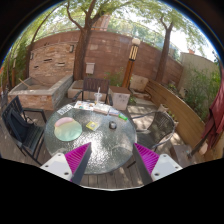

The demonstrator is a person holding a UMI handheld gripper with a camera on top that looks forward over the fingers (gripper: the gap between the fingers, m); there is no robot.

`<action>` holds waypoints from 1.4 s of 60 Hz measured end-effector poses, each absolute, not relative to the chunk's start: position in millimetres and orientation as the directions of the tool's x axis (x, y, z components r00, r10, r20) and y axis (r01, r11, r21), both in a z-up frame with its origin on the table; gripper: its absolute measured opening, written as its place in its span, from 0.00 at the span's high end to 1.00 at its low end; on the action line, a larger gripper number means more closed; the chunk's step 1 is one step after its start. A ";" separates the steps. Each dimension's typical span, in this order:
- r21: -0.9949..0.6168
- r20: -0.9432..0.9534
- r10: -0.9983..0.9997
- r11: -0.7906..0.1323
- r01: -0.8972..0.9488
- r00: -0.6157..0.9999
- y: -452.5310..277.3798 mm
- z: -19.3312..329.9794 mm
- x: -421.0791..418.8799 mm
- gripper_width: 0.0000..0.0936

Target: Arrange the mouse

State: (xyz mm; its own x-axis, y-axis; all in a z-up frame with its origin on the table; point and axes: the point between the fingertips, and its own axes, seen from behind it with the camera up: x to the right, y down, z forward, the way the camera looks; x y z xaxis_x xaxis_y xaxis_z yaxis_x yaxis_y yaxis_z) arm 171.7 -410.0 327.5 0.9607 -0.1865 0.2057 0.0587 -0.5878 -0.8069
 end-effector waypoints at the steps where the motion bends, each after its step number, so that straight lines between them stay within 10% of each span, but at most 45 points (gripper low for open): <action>1: -0.805 0.203 -0.186 -0.591 0.055 0.961 -410.6 326.1 171.4 0.09; 23: -0.718 0.155 -0.173 -0.696 -0.009 0.973 -351.1 200.5 224.9 0.10; 57: -0.740 0.047 -0.130 -0.671 -0.053 0.990 0.9 0.4 322.5 0.13; 68: -0.751 0.018 -0.106 -0.658 -0.057 0.994 21.4 -15.4 323.7 0.43; 84: -0.758 0.072 -0.108 -0.652 -0.016 0.992 20.6 -8.3 329.6 0.61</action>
